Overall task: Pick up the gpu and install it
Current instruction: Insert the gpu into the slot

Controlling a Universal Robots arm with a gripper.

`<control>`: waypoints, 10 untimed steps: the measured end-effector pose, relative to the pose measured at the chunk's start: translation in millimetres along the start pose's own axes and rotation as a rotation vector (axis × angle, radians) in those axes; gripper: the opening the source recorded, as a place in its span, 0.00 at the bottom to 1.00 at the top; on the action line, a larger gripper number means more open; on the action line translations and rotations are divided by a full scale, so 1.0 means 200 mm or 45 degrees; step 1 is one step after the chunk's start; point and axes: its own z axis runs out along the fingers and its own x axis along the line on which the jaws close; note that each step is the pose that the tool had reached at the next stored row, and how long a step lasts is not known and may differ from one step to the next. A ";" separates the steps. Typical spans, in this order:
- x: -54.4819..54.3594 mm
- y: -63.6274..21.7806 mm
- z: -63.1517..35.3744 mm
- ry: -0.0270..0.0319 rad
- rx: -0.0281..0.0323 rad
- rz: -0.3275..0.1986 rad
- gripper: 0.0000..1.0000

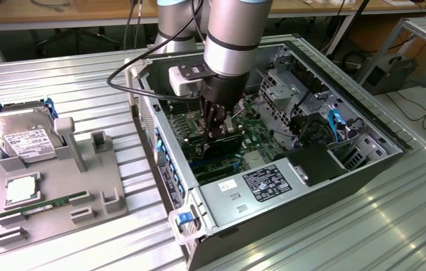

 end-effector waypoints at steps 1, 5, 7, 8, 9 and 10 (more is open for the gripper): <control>0.00 0.000 0.001 0.0000 0.0000 0.000 0.11; 0.01 0.000 0.008 0.0004 -0.0003 0.000 0.11; 0.01 -0.001 0.015 -0.0006 0.0005 0.000 0.11; 0.01 -0.001 0.016 -0.0004 0.0003 0.000 0.11; 0.00 -0.001 0.017 -0.0003 0.0001 0.000 0.11; 0.00 0.000 0.017 -0.0002 0.0001 0.000 0.11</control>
